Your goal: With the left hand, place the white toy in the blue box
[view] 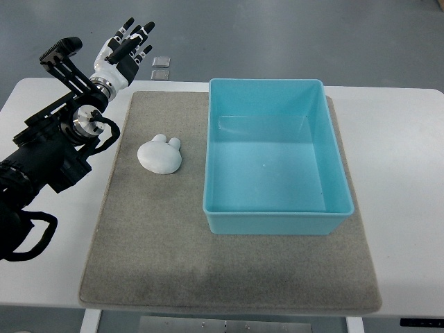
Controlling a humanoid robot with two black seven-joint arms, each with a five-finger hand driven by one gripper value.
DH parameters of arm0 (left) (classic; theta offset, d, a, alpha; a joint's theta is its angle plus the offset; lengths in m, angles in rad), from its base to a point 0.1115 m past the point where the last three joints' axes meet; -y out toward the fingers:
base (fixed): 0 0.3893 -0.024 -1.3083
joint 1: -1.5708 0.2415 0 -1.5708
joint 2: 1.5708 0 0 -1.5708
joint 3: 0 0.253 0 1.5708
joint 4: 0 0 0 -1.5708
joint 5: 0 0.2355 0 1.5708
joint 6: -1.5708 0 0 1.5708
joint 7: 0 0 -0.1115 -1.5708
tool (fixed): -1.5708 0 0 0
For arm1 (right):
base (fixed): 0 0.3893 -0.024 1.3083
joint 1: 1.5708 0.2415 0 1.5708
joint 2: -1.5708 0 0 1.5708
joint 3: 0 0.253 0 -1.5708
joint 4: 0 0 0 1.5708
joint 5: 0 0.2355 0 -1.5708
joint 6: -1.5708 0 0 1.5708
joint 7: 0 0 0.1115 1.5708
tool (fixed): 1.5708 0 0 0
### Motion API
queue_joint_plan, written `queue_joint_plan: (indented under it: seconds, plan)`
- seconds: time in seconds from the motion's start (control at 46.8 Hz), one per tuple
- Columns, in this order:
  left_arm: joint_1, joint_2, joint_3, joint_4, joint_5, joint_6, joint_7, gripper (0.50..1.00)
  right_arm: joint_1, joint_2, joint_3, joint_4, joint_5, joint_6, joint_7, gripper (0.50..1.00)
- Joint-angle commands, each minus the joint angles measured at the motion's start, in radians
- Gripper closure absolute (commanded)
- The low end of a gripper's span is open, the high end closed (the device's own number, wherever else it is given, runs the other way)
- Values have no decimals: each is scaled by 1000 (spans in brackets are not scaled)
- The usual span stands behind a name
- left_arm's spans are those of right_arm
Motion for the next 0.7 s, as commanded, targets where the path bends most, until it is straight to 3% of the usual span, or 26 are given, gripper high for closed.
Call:
queue_joint_plan:
  seconds: [0.0,0.683]
  plan:
    - [2,1,1,0,1,0,0,510,0,0,0,0,0,0,0,564]
    - [5,16,17,-28,59,0,8,519,0,0,0,0,0,0,0,564]
